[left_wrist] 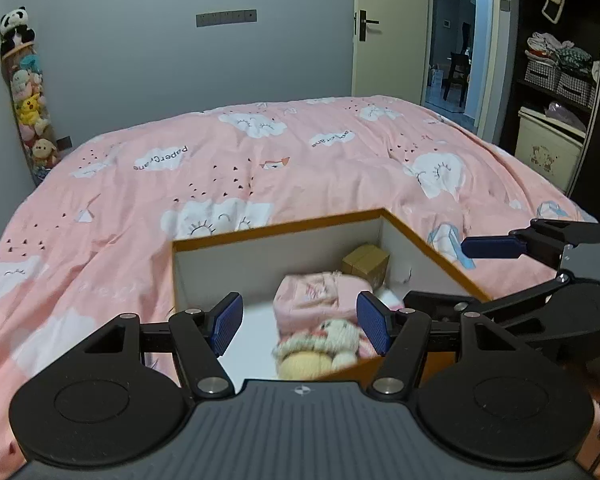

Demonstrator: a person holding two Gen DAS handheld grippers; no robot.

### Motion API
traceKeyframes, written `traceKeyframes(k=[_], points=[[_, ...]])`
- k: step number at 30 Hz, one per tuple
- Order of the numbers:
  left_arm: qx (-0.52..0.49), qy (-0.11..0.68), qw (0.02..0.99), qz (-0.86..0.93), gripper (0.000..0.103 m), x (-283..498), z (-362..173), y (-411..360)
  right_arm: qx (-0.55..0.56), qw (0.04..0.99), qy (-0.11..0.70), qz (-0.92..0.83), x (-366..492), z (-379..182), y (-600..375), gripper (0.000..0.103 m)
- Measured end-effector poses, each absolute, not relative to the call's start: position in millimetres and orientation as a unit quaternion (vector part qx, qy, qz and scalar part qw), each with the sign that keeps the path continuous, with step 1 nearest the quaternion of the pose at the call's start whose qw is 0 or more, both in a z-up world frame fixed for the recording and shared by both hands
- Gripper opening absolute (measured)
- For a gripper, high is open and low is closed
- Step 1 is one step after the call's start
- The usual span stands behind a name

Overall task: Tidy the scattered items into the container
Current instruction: 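Grasp the round mirror with the left gripper while the right gripper grasps the lotion tube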

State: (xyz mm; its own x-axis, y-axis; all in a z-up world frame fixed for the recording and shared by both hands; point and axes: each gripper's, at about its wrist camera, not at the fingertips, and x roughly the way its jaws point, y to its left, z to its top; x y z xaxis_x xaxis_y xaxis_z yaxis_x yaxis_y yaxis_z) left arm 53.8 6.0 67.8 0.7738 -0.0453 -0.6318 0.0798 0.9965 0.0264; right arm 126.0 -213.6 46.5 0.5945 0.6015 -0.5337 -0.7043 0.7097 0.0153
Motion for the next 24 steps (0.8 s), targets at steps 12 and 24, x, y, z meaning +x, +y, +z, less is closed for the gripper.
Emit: traceKeyframes(k=[12,24], points=[[-0.004,0.427,0.900,-0.084,0.069,6.1,24.9,11.1,-0.118,0.851,0.344,0.378,80.6,-0.4,-229.9,0.079],[-0.030,0.487,0.862,-0.140,0.048,1.2,-12.2,-13.6,-0.125,0.804,0.443,0.377,62.0,-40.7,-243.6,0.067]])
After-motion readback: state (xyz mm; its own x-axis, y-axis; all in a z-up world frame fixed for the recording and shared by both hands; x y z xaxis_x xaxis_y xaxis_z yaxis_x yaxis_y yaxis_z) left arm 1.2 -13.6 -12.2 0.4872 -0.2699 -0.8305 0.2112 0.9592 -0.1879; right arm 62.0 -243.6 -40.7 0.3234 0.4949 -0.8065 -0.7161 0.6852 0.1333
